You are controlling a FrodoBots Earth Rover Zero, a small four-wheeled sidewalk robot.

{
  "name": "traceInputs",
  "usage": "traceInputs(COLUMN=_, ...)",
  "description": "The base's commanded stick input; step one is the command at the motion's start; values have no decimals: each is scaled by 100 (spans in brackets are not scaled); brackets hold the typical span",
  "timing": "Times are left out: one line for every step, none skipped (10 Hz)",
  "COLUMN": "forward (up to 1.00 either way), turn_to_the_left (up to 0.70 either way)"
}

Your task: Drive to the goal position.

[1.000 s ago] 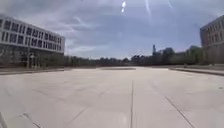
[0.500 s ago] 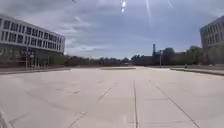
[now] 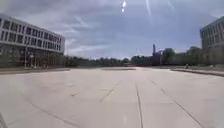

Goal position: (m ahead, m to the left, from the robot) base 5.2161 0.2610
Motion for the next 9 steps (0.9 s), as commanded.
traceInputs(forward=50, turn_to_the_left=0)
traceInputs(forward=50, turn_to_the_left=0)
traceInputs(forward=50, turn_to_the_left=0)
traceInputs(forward=50, turn_to_the_left=0)
traceInputs(forward=50, turn_to_the_left=0)
traceInputs(forward=50, turn_to_the_left=0)
traceInputs(forward=50, turn_to_the_left=29)
traceInputs(forward=50, turn_to_the_left=32)
traceInputs(forward=50, turn_to_the_left=27)
